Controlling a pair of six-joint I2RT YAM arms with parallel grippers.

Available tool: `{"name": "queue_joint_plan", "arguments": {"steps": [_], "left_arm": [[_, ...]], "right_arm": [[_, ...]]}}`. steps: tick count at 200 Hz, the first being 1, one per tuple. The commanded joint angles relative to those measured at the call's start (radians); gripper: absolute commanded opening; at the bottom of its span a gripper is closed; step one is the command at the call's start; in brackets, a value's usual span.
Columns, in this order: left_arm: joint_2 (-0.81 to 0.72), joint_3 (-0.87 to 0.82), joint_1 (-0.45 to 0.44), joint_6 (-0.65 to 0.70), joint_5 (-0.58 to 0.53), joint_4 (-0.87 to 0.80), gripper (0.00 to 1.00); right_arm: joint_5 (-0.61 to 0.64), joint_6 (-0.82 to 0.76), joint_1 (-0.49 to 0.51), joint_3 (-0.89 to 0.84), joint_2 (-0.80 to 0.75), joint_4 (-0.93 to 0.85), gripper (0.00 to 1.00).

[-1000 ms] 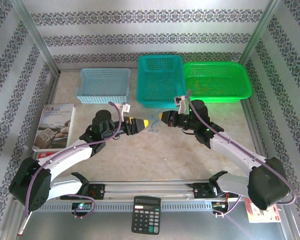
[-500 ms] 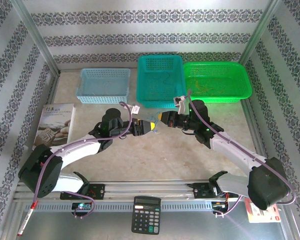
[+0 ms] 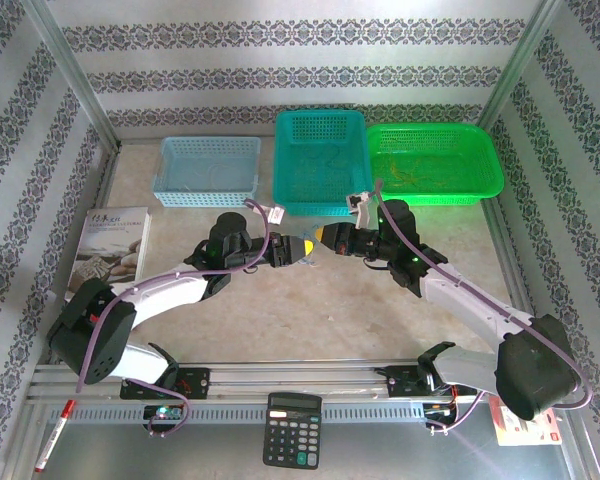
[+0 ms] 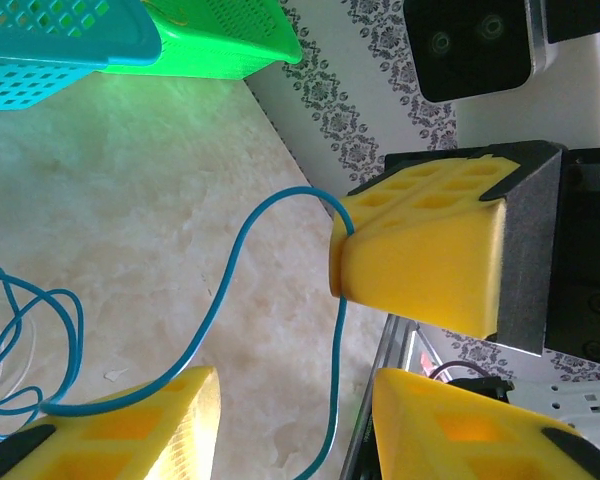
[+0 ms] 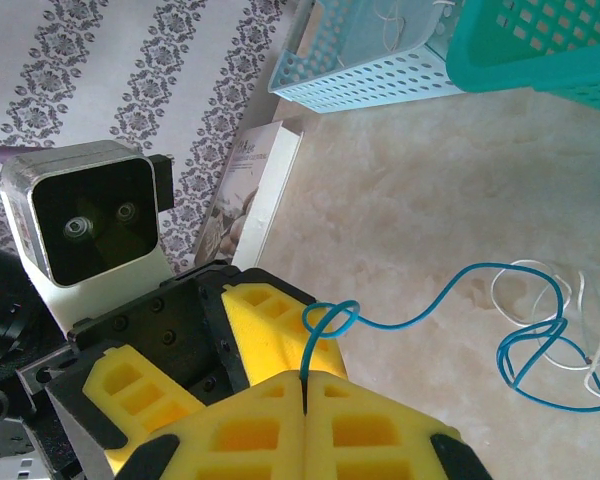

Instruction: Untangle the cables

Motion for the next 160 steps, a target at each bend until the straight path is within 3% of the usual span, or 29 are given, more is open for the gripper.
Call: {"name": "queue_joint_plan", "arguments": {"steps": [1, 58, 113, 144, 160], "left_arm": [[0.019, 0.011, -0.016, 0.009, 0.034, 0.082, 0.4], [0.022, -0.009, -0.021, -0.008, 0.057, 0.12, 0.39], [0.018, -0.012, -0.028, -0.01, 0.06, 0.123, 0.19], [0.009, -0.007, -0.03, -0.024, 0.066, 0.134, 0.0], [-0.005, 0.001, -0.028, -0.042, 0.066, 0.145, 0.0]], "right_arm": [[-0.017, 0.015, 0.01, 0.035, -0.005, 0.047, 0.0], [-0.009, 0.019, 0.011, 0.033, 0.002, 0.052, 0.0], [-0.005, 0.021, 0.012, 0.035, 0.006, 0.055, 0.0], [0.0, 0.022, 0.009, 0.033, 0.007, 0.058, 0.0], [0.002, 0.019, -0.006, 0.027, -0.002, 0.056, 0.19]]}}
